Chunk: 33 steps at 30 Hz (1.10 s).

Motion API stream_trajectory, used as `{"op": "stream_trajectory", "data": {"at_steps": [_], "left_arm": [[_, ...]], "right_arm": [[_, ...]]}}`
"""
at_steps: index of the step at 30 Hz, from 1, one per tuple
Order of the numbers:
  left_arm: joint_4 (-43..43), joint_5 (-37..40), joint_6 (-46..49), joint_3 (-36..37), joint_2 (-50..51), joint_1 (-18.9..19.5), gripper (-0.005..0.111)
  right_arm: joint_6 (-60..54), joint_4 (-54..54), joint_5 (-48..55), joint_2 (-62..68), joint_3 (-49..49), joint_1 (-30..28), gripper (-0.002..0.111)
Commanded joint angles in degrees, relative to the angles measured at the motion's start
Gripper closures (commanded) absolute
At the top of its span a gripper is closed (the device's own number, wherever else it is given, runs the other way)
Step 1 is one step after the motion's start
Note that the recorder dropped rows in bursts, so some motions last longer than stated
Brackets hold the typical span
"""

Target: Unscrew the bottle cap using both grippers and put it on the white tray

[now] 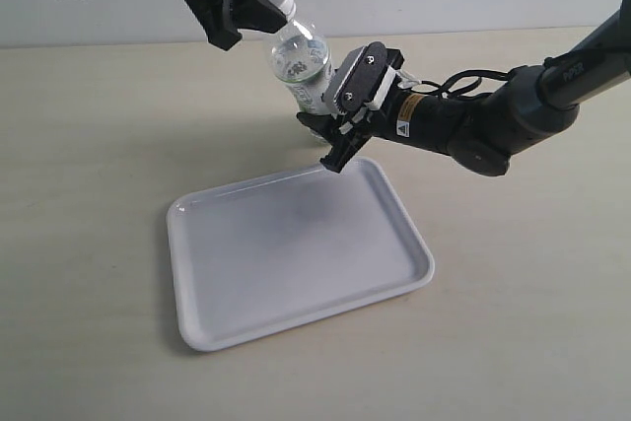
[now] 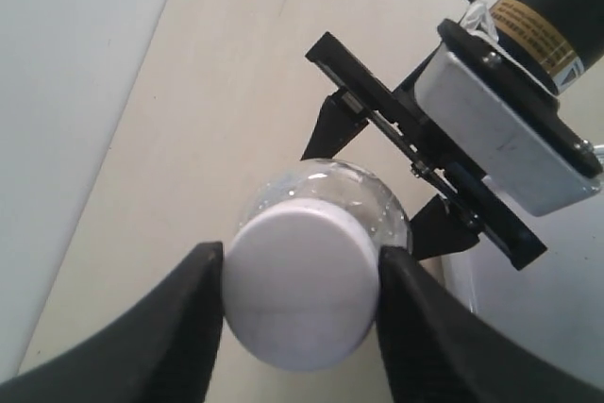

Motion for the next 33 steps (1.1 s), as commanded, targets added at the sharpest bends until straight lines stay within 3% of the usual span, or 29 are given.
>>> {"op": "stream_trajectory", "data": {"at_steps": [1,8,11,19,21,24,26,28,33], "left_arm": [[-0.42,-0.18,-5.92,-0.07,-0.25,-0.21,0.107],[-0.42,-0.18,-22.14,-0.07,-0.25,-0.21,0.107],[-0.42,-0.18,-34.3,-0.07,-0.25,-0.21,0.107],[-0.55,2.16,-38.83,-0.07,-0.25,-0.21,0.106],[-0.44,2.05,-38.83,-0.07,-0.25,-0.21,0.097],[-0.33,2.05,-38.83,-0.07,-0.25,-0.21,0.066],[-0.33,2.05,-37.36,-0.07,-0.25,-0.21,0.053],[-0.33,2.05,-34.8,-0.07,-0.25,-0.21,0.047],[-0.33,1.93,-31.77,-0.07,-0.25,-0.21,0.047]], "right_arm": [[0.29,0.95,-2.02,-0.38,-0.31,-0.28,0.108],[0.29,1.07,-2.02,-0.38,-0.31,-0.28,0.108],[0.29,1.07,-1.92,-0.38,-0.31,-0.28,0.108],[0.29,1.56,-1.93,-0.38,-0.31,-0.28,0.108],[0.42,1.54,-1.79,-0.38,-0.31,-0.28,0.108],[0.42,1.54,-1.52,-0.38,-0.31,-0.28,0.108],[0.42,1.54,-1.52,-0.38,-0.31,-0.28,0.108],[0.42,1.54,-1.52,-0.38,-0.31,-0.28,0.108],[0.42,1.54,-1.52,-0.38,-0.31,-0.28,0.108]]}}
